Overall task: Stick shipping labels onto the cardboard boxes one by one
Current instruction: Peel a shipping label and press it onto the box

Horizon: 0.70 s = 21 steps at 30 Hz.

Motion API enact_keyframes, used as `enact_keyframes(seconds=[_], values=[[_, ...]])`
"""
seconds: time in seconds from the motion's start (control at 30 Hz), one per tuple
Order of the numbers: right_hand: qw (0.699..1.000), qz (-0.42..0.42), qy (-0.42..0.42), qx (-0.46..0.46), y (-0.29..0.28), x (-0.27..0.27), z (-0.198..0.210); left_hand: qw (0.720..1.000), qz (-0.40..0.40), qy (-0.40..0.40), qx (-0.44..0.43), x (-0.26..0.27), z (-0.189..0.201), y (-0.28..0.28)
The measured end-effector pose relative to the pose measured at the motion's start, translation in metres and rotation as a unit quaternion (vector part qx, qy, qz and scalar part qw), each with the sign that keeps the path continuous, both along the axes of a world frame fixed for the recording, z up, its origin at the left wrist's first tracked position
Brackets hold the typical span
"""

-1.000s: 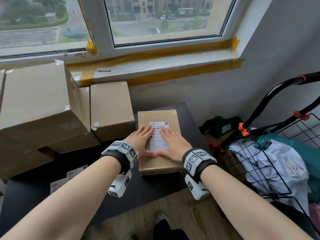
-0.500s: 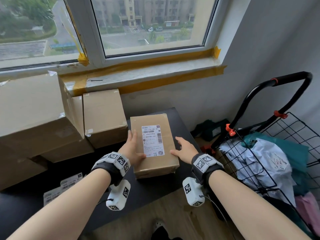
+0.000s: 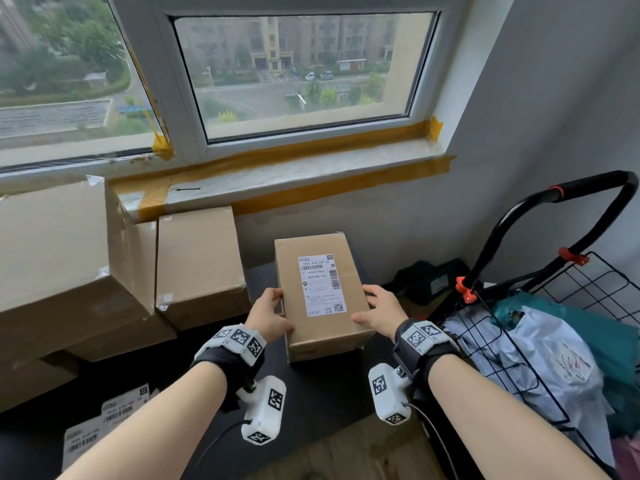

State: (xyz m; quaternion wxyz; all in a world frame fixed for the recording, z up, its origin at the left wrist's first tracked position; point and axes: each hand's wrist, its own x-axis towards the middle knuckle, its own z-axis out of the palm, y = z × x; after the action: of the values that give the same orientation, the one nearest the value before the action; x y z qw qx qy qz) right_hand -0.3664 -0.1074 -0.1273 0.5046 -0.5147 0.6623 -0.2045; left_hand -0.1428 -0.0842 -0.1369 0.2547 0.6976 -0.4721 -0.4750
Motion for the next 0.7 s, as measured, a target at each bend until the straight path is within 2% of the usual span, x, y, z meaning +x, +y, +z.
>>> enact_keyframes(seconds=[0.13,0.3,0.47,0.57,0.7], values=[[1.000,-0.008,-0.008,-0.004,-0.045,-0.011,-0.001,0.997,0.024,0.073,-0.010,-0.011,0.000,-0.029],[1.000,0.008,-0.012,-0.021,-0.100,-0.017,-0.001,0.993,0.047,0.109,-0.017,-0.015,0.001,-0.064],[0.999,0.023,0.006,-0.024,-0.126,-0.019,0.000,0.988,0.057,0.142,-0.014,-0.020,0.000,-0.083],[0.998,0.042,0.031,-0.031,-0.128,-0.017,-0.005,0.988,0.052,0.144,0.000,-0.021,-0.002,-0.083],[0.995,0.056,0.073,-0.048,-0.126,-0.013,-0.005,0.993,0.031,0.110,-0.006,-0.023,-0.001,-0.083]])
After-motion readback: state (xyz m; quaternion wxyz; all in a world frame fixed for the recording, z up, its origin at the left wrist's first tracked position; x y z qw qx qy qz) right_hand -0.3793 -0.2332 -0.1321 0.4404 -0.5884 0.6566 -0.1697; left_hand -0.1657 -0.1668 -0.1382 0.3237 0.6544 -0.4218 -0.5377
